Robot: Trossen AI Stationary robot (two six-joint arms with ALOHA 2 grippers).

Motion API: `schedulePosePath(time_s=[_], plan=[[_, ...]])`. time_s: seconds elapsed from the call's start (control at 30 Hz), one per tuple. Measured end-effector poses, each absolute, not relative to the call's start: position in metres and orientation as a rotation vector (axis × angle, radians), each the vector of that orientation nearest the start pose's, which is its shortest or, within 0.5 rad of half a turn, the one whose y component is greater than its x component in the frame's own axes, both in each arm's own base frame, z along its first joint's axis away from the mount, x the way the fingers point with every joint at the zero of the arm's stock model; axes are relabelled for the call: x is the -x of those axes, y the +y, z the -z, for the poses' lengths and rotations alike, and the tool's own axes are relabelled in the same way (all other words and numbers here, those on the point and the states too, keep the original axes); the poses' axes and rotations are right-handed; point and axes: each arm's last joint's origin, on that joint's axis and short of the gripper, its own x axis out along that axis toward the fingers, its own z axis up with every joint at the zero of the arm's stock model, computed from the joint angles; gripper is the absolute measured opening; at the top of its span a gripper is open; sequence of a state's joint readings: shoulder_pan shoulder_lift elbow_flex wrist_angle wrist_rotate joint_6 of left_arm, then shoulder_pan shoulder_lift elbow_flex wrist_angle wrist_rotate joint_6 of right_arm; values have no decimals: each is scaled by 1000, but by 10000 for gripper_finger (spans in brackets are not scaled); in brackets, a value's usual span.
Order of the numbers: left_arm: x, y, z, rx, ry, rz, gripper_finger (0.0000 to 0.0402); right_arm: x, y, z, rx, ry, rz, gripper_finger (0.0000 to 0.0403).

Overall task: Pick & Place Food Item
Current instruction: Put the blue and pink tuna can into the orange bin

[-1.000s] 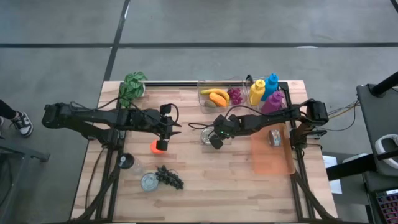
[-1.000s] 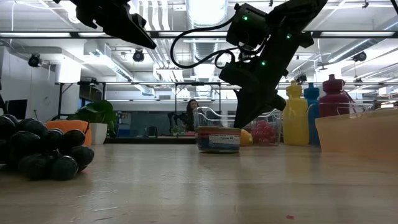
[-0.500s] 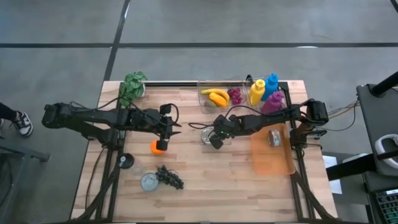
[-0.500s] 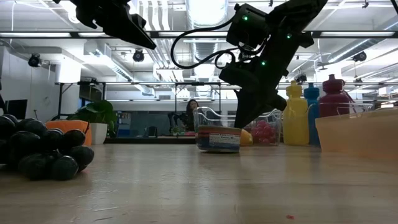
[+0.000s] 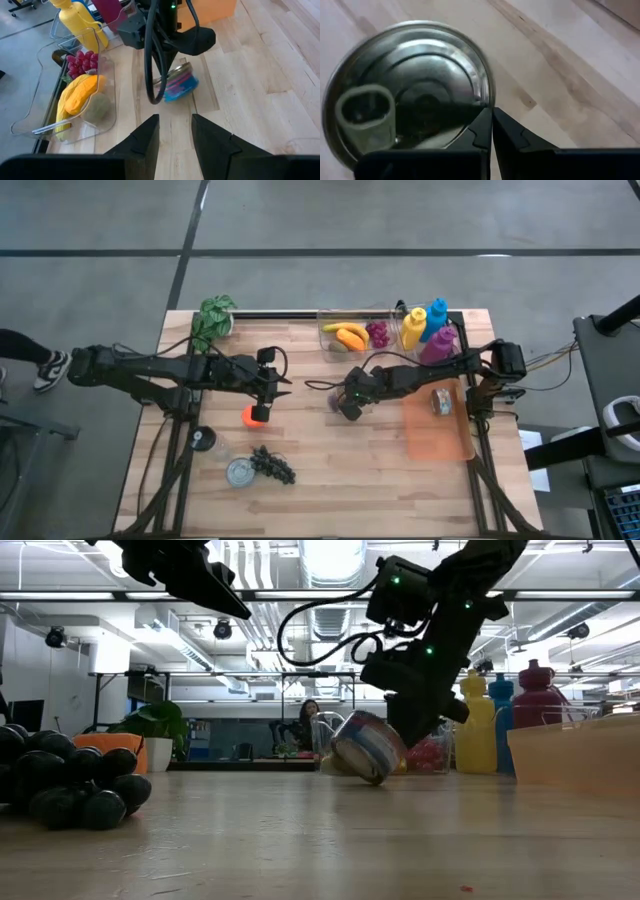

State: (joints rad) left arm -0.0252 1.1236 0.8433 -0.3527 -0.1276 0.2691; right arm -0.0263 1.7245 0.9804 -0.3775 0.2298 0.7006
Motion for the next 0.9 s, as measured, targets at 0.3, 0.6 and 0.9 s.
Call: schedulePosePath(time_s=[0.3, 0.6, 0.9], plan=[[-236, -2, -274, -308, 642, -13, 118, -323, -15, -156, -510, 972, 605, 8], [-236, -2, -274, -308, 642, -14, 118, -320, -15, -152, -530, 976, 626, 8], [-236, -2, -274, -308, 642, -13, 118, -311, -15, -143, -565, 997, 664, 8]])
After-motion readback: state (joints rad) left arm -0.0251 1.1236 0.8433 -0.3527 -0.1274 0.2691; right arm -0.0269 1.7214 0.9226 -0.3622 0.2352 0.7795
